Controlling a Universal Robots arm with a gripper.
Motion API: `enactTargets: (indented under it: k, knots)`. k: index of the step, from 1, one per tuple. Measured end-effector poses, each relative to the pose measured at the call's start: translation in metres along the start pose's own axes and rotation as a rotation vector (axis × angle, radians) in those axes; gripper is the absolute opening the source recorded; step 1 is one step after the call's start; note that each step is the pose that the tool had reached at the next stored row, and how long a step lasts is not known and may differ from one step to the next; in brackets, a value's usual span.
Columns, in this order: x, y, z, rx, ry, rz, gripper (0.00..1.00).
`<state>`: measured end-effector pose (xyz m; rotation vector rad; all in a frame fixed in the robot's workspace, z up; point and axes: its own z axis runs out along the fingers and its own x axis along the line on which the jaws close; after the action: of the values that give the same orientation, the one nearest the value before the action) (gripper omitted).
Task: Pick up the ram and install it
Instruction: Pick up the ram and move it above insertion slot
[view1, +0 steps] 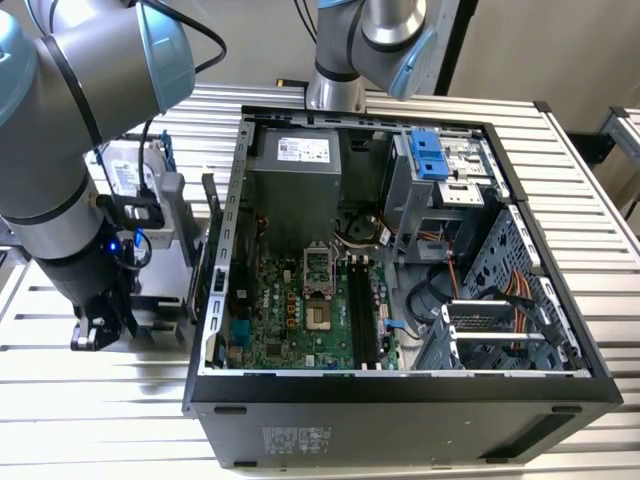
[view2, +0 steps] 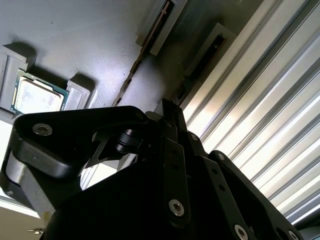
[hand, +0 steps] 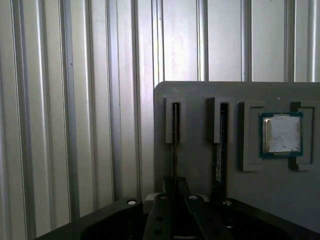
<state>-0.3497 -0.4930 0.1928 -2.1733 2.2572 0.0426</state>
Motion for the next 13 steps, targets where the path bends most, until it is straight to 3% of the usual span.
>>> enactTargets:
  k: [13]
  knots:
    - [-0.0002,0.0001,-0.0055,0.0001,-0.0001,0.000,0.00]
